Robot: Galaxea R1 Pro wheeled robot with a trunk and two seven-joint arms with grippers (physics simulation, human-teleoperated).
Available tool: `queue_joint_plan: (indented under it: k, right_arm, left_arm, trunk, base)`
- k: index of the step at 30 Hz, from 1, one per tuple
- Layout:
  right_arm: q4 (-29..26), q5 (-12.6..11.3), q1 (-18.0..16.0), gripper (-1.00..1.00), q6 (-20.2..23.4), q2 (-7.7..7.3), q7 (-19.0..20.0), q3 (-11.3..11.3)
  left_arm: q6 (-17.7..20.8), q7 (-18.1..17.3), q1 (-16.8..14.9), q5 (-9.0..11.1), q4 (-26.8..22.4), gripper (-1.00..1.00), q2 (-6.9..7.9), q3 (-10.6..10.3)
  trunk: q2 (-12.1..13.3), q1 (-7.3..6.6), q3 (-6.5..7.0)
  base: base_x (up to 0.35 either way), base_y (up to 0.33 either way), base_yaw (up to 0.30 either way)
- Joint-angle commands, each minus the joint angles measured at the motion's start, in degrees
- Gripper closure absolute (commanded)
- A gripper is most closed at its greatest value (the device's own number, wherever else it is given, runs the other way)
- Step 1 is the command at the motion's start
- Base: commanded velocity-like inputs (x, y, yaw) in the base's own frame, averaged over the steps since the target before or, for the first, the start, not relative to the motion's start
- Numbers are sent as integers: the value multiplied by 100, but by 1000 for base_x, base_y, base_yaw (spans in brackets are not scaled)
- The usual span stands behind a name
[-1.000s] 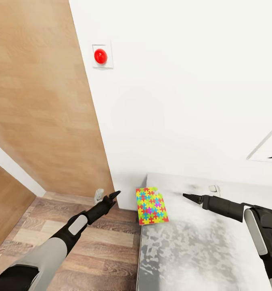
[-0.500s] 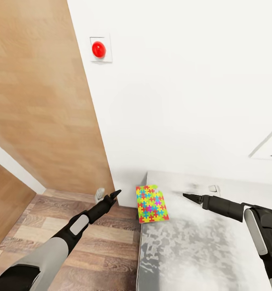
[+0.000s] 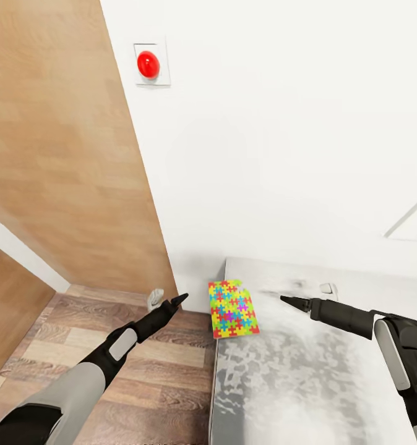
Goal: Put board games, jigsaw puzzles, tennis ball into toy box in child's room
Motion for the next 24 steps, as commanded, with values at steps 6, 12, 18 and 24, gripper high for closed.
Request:
queue_joint_plan:
  k: [6,12,18,24]
  right_arm:
    - [-1,-3,-4,-100,25,-1,16,-4]
    - [-1,-5,-1,-100,25,-1,18,-4]
    - [-9,-9,5,-100,25,1,22,-4]
    - [-9,-11,5,-100,25,5,21,-4]
  left_arm:
    - [35,-4,-8,-3,0,-100,-2,7]
    - [32,-3,-10,-12,0,-100,-9,18]
    - [33,1,-10,-9,0,-100,-11,27]
    - [42,4,-12,-6,0,-100,-47,31]
  trunk:
    - [-10,3,-64]
    - [-10,3,-119]
    - [-10,3,-151]
    - [-10,3,-166]
  base:
    - [0,0,0]
    - [0,0,0]
    - [0,0,0]
    - [0,0,-2]
